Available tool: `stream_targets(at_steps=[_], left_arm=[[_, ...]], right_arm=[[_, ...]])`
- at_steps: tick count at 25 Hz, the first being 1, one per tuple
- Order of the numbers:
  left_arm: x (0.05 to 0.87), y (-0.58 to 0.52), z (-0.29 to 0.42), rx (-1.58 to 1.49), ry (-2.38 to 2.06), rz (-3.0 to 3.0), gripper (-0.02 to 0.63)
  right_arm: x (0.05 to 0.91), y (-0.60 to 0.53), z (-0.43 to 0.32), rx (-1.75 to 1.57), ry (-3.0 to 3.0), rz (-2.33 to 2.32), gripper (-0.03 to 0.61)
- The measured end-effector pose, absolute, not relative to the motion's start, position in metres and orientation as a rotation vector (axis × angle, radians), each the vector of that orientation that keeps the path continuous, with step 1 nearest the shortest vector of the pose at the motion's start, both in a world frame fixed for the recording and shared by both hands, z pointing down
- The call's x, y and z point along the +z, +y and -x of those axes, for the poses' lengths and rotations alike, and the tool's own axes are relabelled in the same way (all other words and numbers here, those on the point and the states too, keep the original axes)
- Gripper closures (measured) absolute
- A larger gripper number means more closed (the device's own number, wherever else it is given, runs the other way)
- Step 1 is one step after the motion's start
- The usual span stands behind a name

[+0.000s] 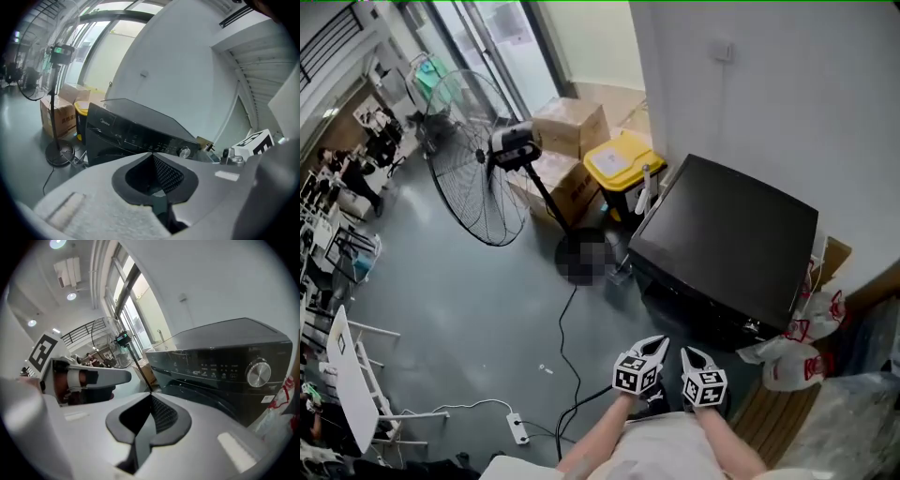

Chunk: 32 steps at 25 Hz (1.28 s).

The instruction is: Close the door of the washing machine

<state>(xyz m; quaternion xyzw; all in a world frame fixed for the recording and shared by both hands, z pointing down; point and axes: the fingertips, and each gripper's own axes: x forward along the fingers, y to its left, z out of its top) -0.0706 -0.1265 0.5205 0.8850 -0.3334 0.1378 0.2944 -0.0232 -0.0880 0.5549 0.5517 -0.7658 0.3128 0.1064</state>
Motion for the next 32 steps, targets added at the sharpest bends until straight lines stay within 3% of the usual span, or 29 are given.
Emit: stream_targets(at_steps=[16,32], left_arm=[[0.513,-0.137,0.110,0.405,-0.944,-2.342,0.612],[0.523,-0.117,0.095,0.440,-0.892,-2.337,0.612]], right_arm=[[0.542,-0.098,0.033,0.839,-2.240,-1.576,0.577],[0.550,-0.082,0.031,0.851,-2.243,-1.546,0.577]])
